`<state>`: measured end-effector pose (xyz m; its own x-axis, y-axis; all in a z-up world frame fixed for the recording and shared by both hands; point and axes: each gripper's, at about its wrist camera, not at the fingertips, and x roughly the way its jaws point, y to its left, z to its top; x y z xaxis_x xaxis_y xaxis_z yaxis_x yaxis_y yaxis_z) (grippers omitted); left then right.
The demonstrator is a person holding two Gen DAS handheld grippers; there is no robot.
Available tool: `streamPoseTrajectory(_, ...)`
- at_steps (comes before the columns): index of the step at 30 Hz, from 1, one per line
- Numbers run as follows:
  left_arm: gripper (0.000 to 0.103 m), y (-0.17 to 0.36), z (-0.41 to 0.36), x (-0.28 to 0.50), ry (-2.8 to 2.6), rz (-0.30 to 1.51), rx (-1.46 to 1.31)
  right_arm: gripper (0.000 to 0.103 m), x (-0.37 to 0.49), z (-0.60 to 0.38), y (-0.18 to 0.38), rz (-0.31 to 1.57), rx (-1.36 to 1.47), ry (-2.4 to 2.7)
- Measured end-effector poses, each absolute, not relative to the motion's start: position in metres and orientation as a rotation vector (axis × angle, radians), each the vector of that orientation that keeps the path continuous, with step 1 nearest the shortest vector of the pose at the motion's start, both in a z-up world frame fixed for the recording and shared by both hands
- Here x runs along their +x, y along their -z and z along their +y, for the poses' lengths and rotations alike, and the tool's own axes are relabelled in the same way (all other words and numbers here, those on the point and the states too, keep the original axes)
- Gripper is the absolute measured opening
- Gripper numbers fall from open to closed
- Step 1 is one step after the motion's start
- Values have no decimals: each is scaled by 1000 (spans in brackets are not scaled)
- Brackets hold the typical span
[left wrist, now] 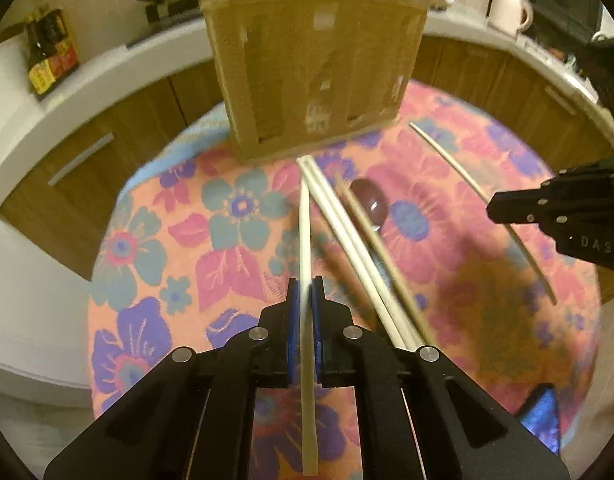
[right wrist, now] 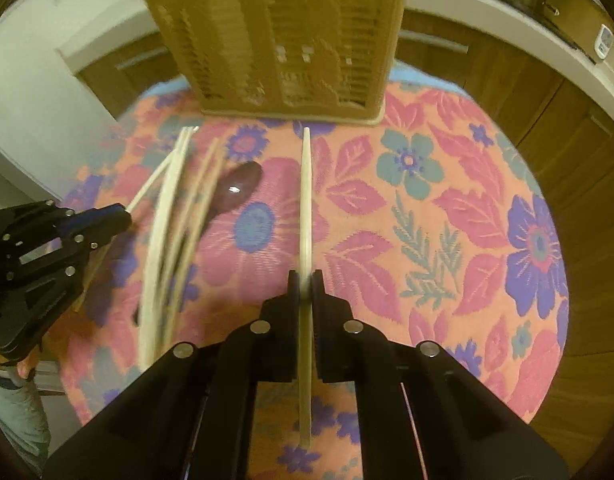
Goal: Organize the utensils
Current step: 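Grasp a wooden chopstick with the left tool while the right tool grasps another chopstick, then lift both chopsticks over the tan basket and open both tools to drop them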
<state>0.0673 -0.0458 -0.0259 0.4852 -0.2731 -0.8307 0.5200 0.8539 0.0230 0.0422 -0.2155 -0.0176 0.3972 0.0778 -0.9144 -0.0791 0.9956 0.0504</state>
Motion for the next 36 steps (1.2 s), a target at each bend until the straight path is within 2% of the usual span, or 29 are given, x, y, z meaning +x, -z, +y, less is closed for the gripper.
streamPoseTrajectory(10, 4, -74, -31, 35, 563, 636, 129, 4, 17, -200, -63, 912, -2, -195)
streamPoseTrajectory(20, 4, -148, -22, 61, 591, 389, 12, 4, 37, -201, -134, 667, 24, -252)
streamPoseTrajectory(28, 4, -162, -34, 117, 602, 234, -107, 4, 81, -216, -174, 455, 97, -222)
streamPoseTrajectory(36, 4, -137, -49, 176, 585, 199, -151, 4, 139, -203, -161, 321, 47, -127)
